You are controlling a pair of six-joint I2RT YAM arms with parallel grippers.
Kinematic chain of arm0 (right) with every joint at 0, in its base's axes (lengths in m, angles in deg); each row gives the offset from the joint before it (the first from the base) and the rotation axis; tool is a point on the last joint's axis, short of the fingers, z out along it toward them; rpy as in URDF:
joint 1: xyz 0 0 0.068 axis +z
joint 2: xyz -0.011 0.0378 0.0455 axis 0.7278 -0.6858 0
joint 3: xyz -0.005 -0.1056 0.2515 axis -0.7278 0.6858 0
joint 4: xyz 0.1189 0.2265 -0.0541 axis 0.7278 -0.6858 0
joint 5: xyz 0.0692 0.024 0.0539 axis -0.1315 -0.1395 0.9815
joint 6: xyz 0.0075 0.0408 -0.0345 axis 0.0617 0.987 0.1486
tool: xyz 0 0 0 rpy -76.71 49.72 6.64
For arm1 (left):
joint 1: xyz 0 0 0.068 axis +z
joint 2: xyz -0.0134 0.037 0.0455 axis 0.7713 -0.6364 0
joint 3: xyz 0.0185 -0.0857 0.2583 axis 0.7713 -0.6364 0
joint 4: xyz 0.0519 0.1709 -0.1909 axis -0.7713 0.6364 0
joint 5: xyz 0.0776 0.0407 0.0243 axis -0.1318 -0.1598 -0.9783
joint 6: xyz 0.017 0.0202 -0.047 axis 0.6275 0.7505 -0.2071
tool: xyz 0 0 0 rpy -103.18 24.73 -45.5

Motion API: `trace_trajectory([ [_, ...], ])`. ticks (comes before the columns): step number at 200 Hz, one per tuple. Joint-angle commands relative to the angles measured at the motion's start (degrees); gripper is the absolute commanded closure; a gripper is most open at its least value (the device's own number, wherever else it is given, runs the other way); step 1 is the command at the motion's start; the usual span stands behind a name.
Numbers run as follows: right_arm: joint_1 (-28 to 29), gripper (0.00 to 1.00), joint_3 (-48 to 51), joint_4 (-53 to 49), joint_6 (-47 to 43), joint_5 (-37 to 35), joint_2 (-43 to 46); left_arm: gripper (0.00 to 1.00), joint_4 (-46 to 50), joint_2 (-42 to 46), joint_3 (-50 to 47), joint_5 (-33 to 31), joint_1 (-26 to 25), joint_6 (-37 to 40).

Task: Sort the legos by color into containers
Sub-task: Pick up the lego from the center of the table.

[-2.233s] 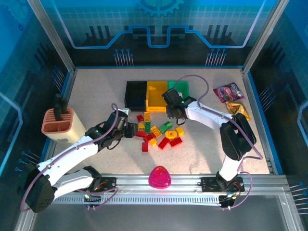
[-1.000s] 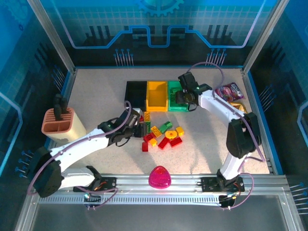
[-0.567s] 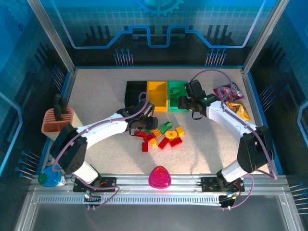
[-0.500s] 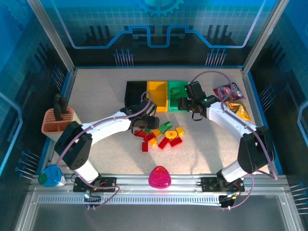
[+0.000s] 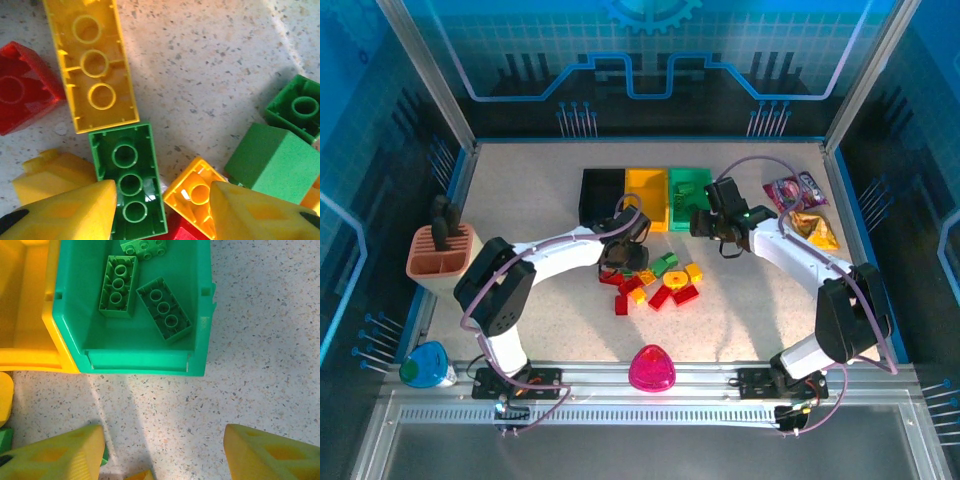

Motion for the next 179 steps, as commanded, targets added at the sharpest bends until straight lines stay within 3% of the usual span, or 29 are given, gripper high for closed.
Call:
trace_trajectory([
  [1, 0.4, 0.35, 0.5, 0.7, 0.9, 0.1, 1.8, 0.46, 1.5, -0.9, -0.1, -1.8, 0.9, -0.7],
  [128, -0.4, 0.36, 3.2, 1.5, 1.2, -0.8, 4.0, 0.41, 7.0, -7.2, 5.6, -3.7, 1.2, 0.6],
  [163, -0.6, 0.36, 3.7, 1.7, 1.3, -0.8, 4.5, 0.45, 7.1, -7.2, 5.3, -3.5, 1.0, 0.4],
  [179, -0.6, 0.36, 4.0, 1.8, 1.4, -0.9, 4.8, 0.51, 7.1, -7.1, 5.2, -3.3, 0.8, 0.3],
])
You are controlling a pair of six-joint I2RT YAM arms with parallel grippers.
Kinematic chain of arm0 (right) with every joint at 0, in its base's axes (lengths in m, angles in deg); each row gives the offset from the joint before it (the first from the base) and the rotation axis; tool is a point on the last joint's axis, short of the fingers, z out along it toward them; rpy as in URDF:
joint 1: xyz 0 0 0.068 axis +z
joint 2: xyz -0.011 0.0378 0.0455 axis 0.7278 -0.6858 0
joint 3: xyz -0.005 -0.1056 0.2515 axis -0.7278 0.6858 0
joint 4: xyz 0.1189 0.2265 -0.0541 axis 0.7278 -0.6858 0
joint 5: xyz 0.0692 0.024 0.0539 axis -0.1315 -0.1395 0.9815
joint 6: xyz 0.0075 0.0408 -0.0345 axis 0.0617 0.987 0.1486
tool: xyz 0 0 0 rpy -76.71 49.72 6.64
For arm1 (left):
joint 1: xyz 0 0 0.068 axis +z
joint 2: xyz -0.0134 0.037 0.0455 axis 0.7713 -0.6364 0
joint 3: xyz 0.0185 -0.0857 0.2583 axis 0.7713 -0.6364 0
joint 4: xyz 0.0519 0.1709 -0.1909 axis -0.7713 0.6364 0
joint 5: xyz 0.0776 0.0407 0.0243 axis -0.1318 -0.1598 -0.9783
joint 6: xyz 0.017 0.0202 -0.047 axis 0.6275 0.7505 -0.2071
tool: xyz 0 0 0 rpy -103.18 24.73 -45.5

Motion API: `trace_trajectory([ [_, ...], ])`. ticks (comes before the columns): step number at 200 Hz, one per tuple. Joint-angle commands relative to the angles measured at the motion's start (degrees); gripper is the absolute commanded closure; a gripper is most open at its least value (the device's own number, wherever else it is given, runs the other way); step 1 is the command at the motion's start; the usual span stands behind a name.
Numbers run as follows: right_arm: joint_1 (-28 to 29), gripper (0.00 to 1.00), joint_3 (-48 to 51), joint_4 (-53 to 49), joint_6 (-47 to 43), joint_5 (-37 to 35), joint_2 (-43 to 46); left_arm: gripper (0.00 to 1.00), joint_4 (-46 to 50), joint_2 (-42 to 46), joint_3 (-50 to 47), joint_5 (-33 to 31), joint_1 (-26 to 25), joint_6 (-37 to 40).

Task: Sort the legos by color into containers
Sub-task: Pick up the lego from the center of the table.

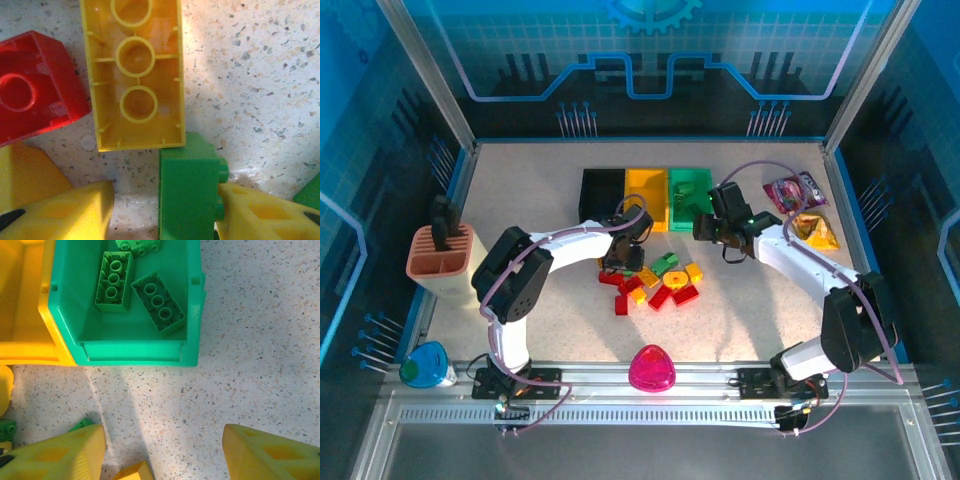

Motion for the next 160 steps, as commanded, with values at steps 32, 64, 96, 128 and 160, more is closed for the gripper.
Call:
trace_trajectory([
  [32, -0.5, 0.37, 1.1, 1.0, 1.0, -0.7, 2.2, 0.75, 1.8, 0.3, 1.0, 0.5, -0.7, 0.3],
  [64, -0.5, 0.38, 1.6, 0.8, 1.0, -1.2, 2.9, 0.83, 2.8, 1.7, 2.0, 0.4, -1.1, 0.5],
  [96, -0.9, 0.38, 2.8, 0.9, 0.9, -1.3, 3.3, 0.86, 4.0, 4.5, 3.9, 0.7, -1.7, 1.0],
  [128, -1.5, 0.38, 5.3, 1.5, 1.3, -1.1, 4.4, 0.86, 0.4, 8.4, 5.6, 4.4, -1.8, 3.2],
  [160, -2.0, 0.38, 8.1, 2.1, 2.1, -1.1, 6.6, 0.86, -0.9, 7.5, 11.1, 4.9, -1.8, 5.1],
])
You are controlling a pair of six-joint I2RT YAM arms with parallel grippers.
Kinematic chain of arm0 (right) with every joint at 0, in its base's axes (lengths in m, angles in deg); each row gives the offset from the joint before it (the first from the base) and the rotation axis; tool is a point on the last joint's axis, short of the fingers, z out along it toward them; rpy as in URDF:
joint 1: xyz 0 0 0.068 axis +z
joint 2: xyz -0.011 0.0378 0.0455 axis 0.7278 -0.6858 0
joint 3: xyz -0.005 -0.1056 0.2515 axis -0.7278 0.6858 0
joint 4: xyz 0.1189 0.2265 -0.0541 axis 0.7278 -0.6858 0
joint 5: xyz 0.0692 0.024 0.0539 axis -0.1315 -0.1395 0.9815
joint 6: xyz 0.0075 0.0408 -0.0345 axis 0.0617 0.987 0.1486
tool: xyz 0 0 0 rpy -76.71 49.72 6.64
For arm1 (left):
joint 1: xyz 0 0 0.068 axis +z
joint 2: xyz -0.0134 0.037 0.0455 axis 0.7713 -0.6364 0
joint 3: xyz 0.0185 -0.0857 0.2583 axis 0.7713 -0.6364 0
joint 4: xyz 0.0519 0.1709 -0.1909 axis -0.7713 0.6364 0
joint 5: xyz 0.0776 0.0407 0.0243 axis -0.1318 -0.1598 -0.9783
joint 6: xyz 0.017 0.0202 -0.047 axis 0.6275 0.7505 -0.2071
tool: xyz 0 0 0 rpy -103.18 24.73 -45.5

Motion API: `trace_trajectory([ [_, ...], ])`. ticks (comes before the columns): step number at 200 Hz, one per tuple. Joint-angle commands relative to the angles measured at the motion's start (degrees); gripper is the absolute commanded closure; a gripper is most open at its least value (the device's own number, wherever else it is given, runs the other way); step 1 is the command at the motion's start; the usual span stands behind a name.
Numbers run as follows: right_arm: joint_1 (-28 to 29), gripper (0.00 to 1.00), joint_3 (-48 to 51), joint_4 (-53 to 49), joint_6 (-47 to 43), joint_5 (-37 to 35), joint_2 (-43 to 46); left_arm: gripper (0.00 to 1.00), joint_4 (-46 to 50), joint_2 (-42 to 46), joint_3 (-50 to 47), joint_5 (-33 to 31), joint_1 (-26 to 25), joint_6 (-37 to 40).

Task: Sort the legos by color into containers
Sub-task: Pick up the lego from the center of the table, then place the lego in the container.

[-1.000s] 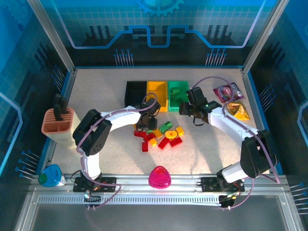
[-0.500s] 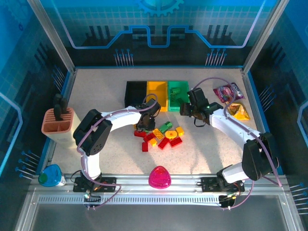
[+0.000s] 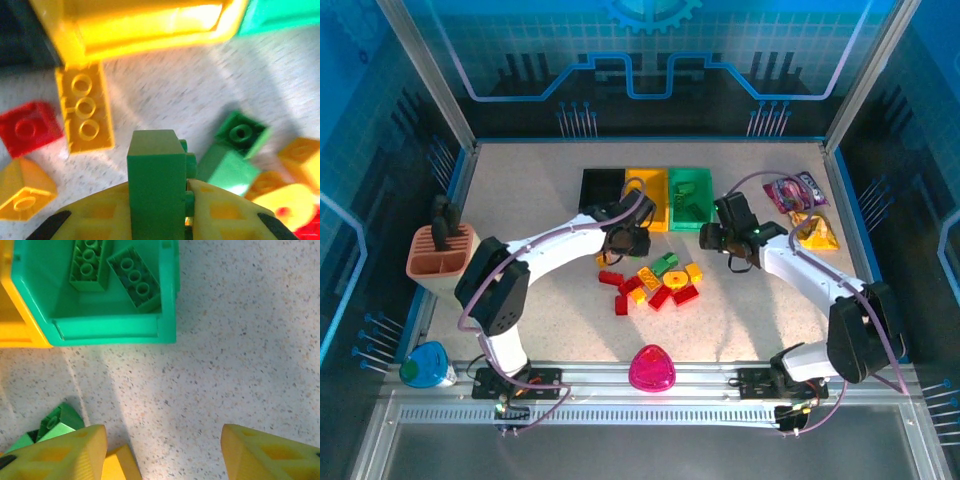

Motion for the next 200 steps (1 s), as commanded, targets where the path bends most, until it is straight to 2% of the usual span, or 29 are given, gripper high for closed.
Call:
trace_trajectory([
  [1, -1.0, 0.38, 1.7, 1.2, 1.5, -0.9, 2.7, 0.86, -1.8, 0.2, 5.0, 2.0, -0.3, 2.9],
  [45, -2.1, 0.38, 8.0, 0.9, 2.6, -2.0, 7.5, 0.86, -2.8, -5.9, 15.1, 5.2, -0.3, 4.5],
  [98, -4.0, 0.37, 12.2, 0.2, 2.7, -1.3, 12.6, 0.85, -1.0, -17.4, 30.1, 8.5, -0.2, 4.8],
  [200, -5.5, 0.37, 15.3, -0.2, 2.6, 1.2, 18.8, 0.85, 3.4, -35.6, 53.9, 9.4, 0.8, 3.4],
])
